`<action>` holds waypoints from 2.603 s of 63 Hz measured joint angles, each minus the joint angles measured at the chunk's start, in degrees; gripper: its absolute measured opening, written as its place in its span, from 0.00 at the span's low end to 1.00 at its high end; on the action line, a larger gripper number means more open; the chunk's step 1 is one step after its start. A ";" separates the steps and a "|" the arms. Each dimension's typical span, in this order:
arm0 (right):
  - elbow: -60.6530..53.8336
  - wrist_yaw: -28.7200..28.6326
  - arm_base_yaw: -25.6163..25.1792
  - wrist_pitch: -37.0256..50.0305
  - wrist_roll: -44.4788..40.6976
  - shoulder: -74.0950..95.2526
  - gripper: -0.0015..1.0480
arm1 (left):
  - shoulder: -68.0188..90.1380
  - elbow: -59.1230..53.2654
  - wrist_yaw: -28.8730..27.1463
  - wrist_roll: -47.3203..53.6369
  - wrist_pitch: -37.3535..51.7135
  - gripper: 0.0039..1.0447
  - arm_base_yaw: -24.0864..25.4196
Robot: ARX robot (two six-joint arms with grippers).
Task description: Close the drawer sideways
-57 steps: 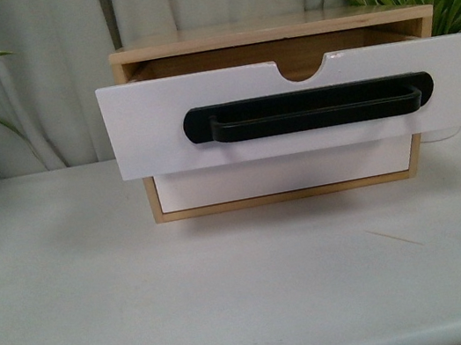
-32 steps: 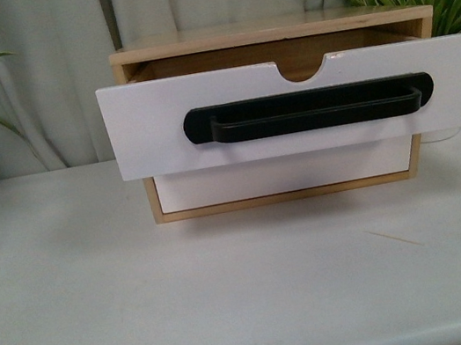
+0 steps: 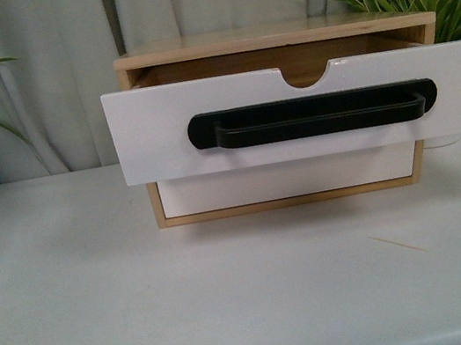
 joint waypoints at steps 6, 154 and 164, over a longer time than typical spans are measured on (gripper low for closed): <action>2.12 0.79 1.05 2.99 -4.00 3.80 0.91 | 6.84 3.98 1.36 -11.19 3.65 0.95 -1.66; 57.09 6.67 12.13 34.97 -36.68 92.37 0.91 | 85.55 65.44 28.28 -23.45 25.46 0.95 -5.97; 57.55 6.64 12.09 34.86 -36.22 92.85 0.91 | 86.01 66.18 28.37 -23.45 25.14 0.95 -5.64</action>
